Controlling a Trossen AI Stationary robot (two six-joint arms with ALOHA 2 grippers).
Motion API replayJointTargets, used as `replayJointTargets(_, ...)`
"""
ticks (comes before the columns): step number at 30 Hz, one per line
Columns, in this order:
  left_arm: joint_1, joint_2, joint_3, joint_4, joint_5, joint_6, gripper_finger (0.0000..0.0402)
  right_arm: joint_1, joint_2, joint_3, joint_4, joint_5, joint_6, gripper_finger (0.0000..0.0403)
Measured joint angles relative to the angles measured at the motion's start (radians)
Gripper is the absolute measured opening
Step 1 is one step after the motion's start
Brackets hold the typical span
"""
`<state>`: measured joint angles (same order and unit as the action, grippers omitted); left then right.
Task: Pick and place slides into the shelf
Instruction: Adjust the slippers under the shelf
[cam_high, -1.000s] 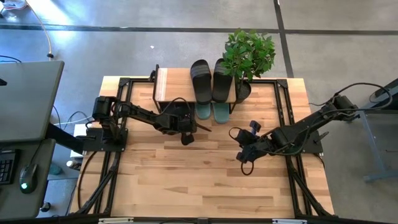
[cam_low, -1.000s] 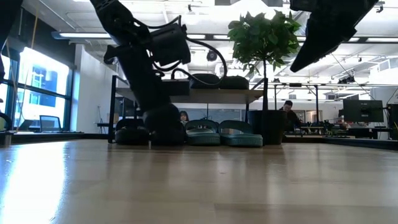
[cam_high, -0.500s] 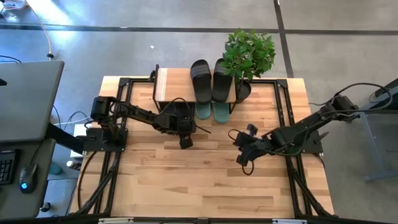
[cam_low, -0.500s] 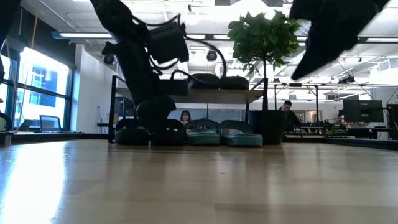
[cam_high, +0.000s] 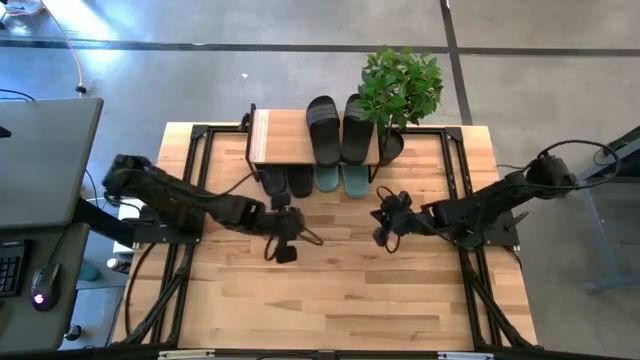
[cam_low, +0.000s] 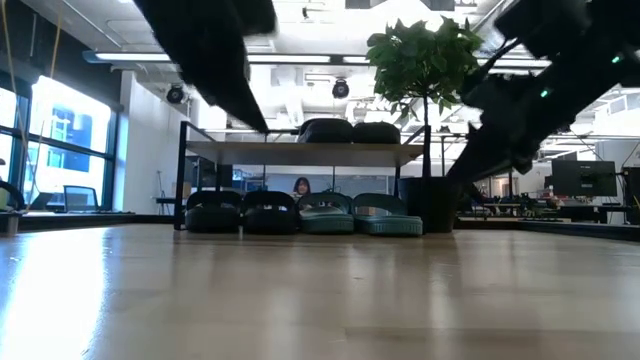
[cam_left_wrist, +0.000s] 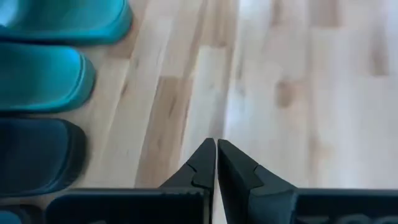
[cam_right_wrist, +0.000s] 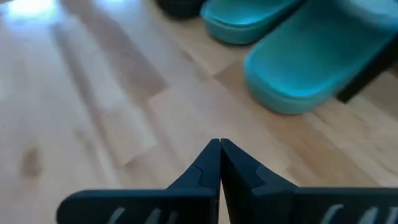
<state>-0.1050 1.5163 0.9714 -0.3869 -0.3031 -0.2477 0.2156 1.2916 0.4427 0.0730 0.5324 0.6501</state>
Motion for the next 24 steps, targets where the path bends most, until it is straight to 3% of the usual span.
replayJointTargets(4,-0.036,-0.106,0.0,-0.024,-0.003,-0.023,0.0008,-0.058,0.06,0.0,0.021,-0.004,0.0,0.0)
replayJointTargets(12,-0.068,-0.255,0.001,-0.081,-0.005,-0.075,0.0007,-0.162,0.255,-0.001,0.234,-0.063,-0.015,0.0)
replayJointTargets(24,-0.074,-0.29,0.0,-0.145,-0.006,-0.125,0.0007,-0.281,0.382,0.001,0.43,-0.136,-0.041,0.0)
